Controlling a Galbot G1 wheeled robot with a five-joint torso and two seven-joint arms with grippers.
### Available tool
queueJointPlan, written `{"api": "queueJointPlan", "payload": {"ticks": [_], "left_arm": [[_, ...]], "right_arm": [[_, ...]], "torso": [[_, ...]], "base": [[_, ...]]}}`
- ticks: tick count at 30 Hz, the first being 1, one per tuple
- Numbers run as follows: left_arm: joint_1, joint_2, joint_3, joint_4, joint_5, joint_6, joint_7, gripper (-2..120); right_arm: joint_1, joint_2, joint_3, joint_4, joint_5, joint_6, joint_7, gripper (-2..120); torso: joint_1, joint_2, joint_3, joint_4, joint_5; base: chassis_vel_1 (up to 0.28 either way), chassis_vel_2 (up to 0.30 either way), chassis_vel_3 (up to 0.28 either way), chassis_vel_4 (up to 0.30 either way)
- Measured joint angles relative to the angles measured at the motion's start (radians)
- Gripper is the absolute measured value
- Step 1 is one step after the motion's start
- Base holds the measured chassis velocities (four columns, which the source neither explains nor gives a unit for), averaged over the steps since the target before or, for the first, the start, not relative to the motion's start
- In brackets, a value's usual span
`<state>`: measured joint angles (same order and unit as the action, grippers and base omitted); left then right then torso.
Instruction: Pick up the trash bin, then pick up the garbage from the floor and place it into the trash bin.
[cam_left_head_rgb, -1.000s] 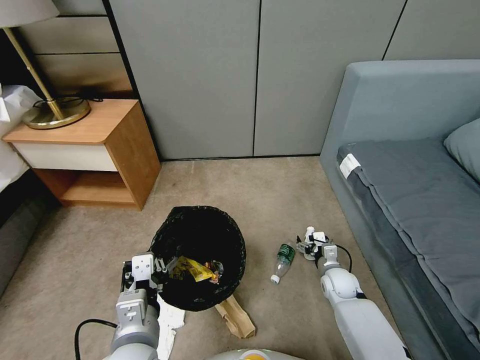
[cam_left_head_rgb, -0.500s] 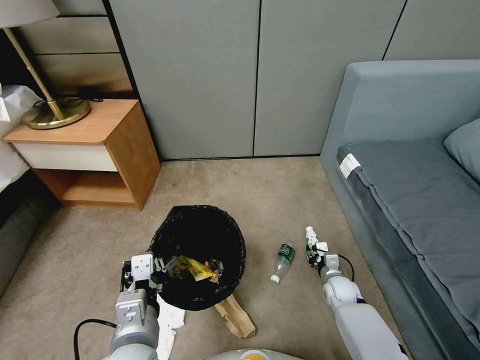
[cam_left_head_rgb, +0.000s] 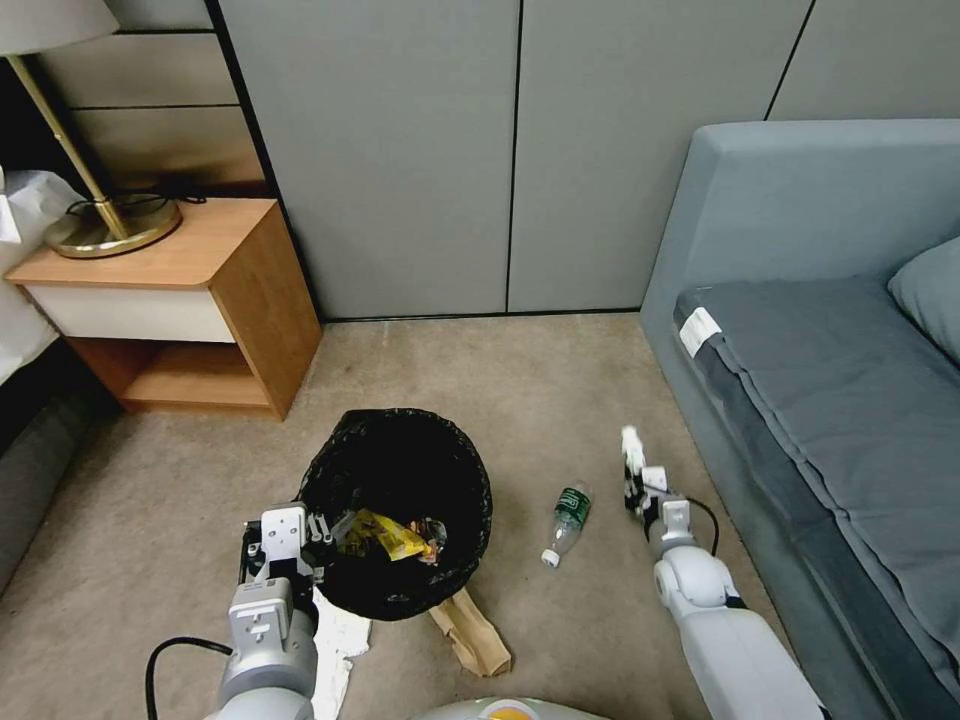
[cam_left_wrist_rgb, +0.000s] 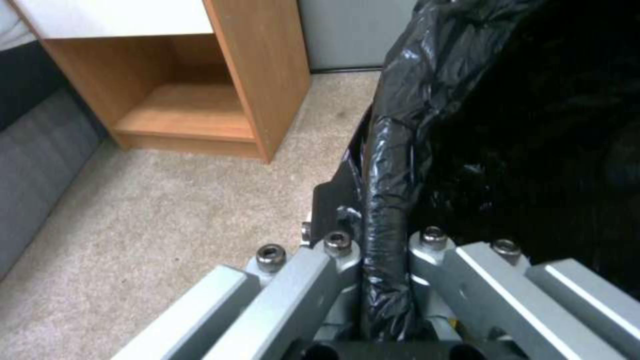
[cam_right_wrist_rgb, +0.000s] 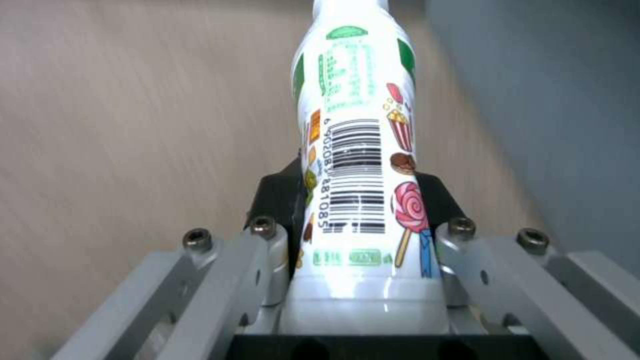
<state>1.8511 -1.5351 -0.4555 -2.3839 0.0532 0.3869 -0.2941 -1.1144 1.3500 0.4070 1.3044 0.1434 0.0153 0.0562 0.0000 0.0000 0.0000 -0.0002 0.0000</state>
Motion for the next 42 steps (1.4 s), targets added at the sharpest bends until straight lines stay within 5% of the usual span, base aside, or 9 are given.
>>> {"api": "queueJointPlan", "payload": {"ticks": [2, 6, 8, 14, 23, 34, 42], "left_arm": [[-0.003, -0.002, 0.002, 0.003, 0.001, 0.0, 0.0, 0], [-0.004, -0.002, 0.003, 0.004, 0.001, 0.0, 0.0, 0], [-0.005, -0.002, 0.002, 0.006, 0.001, 0.0, 0.0, 0], [-0.011, -0.001, 0.002, 0.011, -0.002, 0.0, 0.001, 0], [-0.021, -0.002, 0.015, 0.022, 0.0, 0.0, 0.002, 0], [-0.018, 0.001, 0.018, 0.019, 0.002, 0.0, 0.002, 0], [-0.017, 0.001, 0.018, 0.017, 0.003, 0.0, 0.003, 0]], "right_arm": [[-0.073, -0.007, -0.003, 0.22, 0.028, 0.092, -0.043, 22], [-0.098, -0.007, -0.003, 0.305, 0.03, 0.171, -0.112, 22], [-0.163, -0.017, -0.033, 0.495, 0.064, 0.347, -0.336, 22], [-0.264, -0.043, -0.141, 0.659, 0.069, 0.414, -0.519, 22], [-0.316, -0.056, -0.311, 0.592, -0.063, 0.434, -0.542, 22], [-0.263, -0.045, -0.375, 0.516, -0.096, 0.365, -0.464, 22], [-0.247, -0.041, -0.382, 0.489, -0.1, 0.358, -0.454, 52]], "torso": [[0.0, 0.0, 0.0, 0.0001, -0.0003], [0.0, 0.0, 0.0, 0.0, 0.0], [0.0, 0.0, 0.0, 0.0, -0.0001], [0.0, 0.0, 0.0, 0.0001, -0.0001], [0.0, 0.0, 0.0, 0.0002, -0.0002], [0.0, 0.0, 0.0, 0.0002, 0.0], [0.0, 0.0, 0.0, 0.0002, 0.0]], "base": [[0.0, 0.0, 0.0, 0.0], [0.0, 0.0, 0.0, 0.0], [0.0, 0.0, 0.0, 0.0], [0.0, 0.0, 0.0, 0.0], [0.0, 0.0, 0.0, 0.0], [0.0, 0.0, 0.0, 0.0], [0.0, 0.0, 0.0, 0.0]]}}
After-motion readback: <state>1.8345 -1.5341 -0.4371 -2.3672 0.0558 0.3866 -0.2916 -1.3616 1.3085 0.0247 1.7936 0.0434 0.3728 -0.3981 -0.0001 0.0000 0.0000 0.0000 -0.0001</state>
